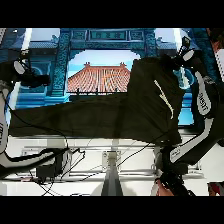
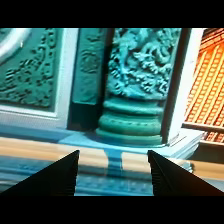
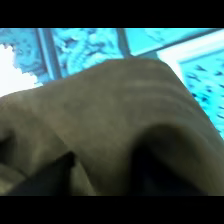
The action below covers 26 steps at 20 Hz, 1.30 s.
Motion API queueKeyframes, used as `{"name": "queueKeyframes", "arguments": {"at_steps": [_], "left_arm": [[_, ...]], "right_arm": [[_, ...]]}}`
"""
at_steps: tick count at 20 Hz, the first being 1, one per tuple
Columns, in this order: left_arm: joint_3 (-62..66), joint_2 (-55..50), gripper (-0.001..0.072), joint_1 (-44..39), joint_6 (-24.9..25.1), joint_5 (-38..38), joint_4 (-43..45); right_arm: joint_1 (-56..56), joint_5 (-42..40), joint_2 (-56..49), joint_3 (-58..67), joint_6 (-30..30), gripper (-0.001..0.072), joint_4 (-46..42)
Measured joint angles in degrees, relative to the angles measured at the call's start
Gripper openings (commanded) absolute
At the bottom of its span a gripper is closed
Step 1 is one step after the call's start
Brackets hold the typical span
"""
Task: Fold the clothes and pants, and hang the long-sleeved shirts on hangers.
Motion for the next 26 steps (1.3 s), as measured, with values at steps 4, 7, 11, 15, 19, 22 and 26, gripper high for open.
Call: {"name": "queueKeyframes", "arguments": {"at_steps": [4, 7, 11, 15, 19, 22, 26], "left_arm": [[0.0, -0.11, 0.0498, -0.13, 0.0, 0.0, 0.0], [0.0, -0.13, 0.0498, -0.13, 0.0, 0.0, -0.02], [0.0, -0.13, 0.0498, -0.13, 0.0, -0.44, -0.26], [0.0, -0.13, 0.0498, -0.13, -0.02, -0.74, -2.1], [0.0, -0.13, 0.0498, -0.13, 0.0, -0.83, -6.12], [0.0, -0.13, 0.05, -0.13, 0.0, -0.66, -8.37], [0.0, -0.13, 0.0656, -0.13, 0.0, -0.17, -10.99]], "right_arm": [[0.98, -2.51, -0.63, 1.92, 0.59, 0.0027, 1.4], [3.58, -1.03, -0.26, 8.09, -2.23, 0.0027, 3.13], [10.4, 5.38, 2.8, 17.81, -11.96, 0.0026, 4.55], [19.08, 13.27, 7.37, 22.6, -25.14, 0.0026, 5.11], [28.37, 21.81, 10.05, 23.96, -34.93, 0.0026, 5.38], [34.42, 29.83, 10.45, 24.09, -37.94, 0.0159, 5.53], [39.76, 33.94, 10.69, 23.85, -39.56, 0.0694, 4.22]]}}
